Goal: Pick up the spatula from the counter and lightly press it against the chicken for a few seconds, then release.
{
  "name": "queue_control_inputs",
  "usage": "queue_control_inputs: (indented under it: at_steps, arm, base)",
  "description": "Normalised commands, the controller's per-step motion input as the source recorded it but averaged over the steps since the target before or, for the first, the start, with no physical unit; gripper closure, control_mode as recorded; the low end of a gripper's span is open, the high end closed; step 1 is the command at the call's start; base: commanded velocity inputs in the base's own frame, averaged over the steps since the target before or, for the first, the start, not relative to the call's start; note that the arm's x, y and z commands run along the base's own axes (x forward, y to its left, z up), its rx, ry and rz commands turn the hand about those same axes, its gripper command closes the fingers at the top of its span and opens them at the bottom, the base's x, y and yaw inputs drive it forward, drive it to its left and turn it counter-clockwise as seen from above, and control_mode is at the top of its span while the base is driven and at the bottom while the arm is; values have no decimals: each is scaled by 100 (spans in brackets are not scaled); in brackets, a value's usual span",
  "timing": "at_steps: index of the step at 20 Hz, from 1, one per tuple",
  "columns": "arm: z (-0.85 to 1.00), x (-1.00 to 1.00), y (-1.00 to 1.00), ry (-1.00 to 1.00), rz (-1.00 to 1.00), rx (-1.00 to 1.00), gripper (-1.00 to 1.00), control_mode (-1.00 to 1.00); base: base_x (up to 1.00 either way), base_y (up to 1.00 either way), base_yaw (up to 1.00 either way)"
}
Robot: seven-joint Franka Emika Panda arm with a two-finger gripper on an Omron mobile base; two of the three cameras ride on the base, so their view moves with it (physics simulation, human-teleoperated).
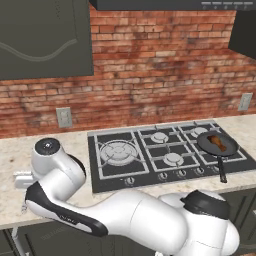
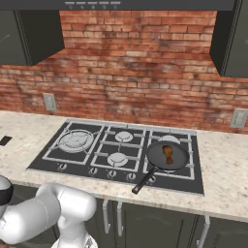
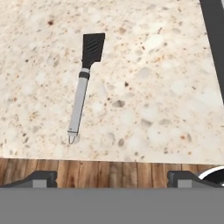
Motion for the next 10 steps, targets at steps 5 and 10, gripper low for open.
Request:
queue_control_inputs:
  at_steps: [5, 10]
  arm:
    - [-20, 10, 14, 2, 0, -2, -100, -100]
    - [-7, 8, 10, 3, 0, 0, -100, -100]
  base:
    - [0, 0, 0]
    - [0, 0, 0]
